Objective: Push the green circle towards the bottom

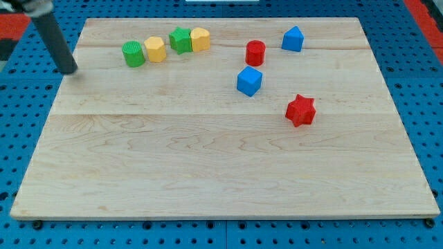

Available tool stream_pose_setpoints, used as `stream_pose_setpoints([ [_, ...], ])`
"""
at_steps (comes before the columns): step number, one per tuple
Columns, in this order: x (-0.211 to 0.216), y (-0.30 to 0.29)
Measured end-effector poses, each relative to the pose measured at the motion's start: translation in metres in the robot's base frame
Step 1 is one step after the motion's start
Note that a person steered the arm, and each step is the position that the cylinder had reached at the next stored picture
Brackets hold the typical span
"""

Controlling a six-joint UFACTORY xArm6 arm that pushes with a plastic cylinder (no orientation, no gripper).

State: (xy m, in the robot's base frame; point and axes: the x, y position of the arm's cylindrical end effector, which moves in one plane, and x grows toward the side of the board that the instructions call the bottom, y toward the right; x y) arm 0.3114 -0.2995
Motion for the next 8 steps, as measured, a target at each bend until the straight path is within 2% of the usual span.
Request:
stream_pose_setpoints([
  [1,-0.031,-0.005],
  [2,-0.059,0.056],
  [3,-0.054,0.063],
  [4,-0.022,0.094],
  [6,-0.038,0.111],
  [7,0.027,0.121],
  [8,0.057,0.157],
])
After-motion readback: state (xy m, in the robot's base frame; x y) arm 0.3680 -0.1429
